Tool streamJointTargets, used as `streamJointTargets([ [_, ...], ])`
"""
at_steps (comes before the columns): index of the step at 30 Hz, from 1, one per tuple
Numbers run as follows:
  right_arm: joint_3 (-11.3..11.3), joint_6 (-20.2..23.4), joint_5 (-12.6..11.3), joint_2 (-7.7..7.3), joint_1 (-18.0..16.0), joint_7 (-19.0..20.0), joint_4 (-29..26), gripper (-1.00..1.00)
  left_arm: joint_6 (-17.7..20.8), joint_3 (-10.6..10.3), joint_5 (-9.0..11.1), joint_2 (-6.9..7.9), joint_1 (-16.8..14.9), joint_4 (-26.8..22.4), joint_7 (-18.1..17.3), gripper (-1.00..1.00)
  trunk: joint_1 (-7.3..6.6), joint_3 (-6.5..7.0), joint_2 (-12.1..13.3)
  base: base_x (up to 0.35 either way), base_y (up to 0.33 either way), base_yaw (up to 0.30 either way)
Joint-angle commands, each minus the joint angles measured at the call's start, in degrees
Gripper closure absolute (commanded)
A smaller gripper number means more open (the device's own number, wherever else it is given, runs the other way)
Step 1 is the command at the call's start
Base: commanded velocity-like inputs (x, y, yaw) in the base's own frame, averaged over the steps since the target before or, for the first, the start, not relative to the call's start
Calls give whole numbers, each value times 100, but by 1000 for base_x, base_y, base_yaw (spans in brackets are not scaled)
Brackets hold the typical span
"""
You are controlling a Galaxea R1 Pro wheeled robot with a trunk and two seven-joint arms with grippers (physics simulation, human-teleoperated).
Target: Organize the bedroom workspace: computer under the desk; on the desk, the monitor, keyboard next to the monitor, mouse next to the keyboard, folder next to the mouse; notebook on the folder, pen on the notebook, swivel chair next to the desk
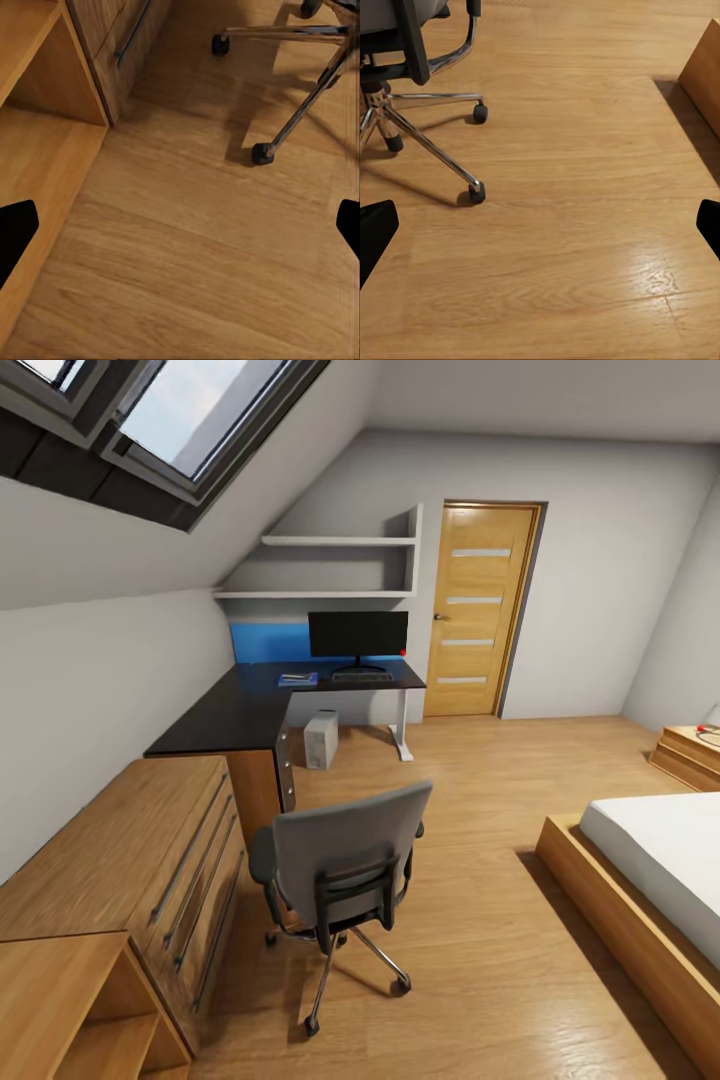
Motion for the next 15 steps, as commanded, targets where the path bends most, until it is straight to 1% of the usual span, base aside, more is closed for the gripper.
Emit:
streamJointTargets([
  [1,-49,-14,59,2,-7,-30,-35,-100,62,-44,6,8,-3,-117,61,-100,23,-25,-46,0,0,0],
  [2,-62,54,36,-2,-13,-43,-395,-100,522,-44,9,53,-33,-340,101,-100,45,-43,-86,0,0,0],
  [5,-71,238,19,2,-16,-46,-727,-100,909,-44,10,74,-168,-471,166,-100,111,-97,-206,0,0,0],
  [6,-77,438,13,9,-18,-45,-960,-100,1161,-44,10,88,-317,-556,229,-100,133,-115,-246,0,0,0],
  [7,-78,556,11,12,-20,-45,-1079,-100,1282,-44,10,100,-402,-591,269,-100,155,-133,-287,0,0,0],
  [8,-83,821,4,15,-28,-45,-1304,-100,1509,-44,10,125,-581,-644,356,-100,177,-151,-327,0,0,0],
  [11,-89,1259,-23,19,-48,-44,-1574,-100,1855,-44,10,152,-876,-708,458,-100,243,-205,-447,0,0,0],
  [12,-92,1719,-138,23,-150,-44,-1779,-100,2272,-44,10,178,-1219,-758,512,-100,265,-223,-487,0,0,0],
  [13,-93,1870,-198,25,-212,-44,-1837,-100,2413,-43,10,189,-1336,-771,523,-100,287,-241,-527,0,0,0],
  [14,-93,2180,-339,27,-372,-41,-1938,-100,2690,-42,12,214,-1572,-789,536,-100,308,-259,-567,0,0,0],
  [15,-94,2343,-413,28,-464,-40,-1980,-100,2824,-40,15,223,-1689,-795,535,-100,330,-277,-607,0,0,0],
])
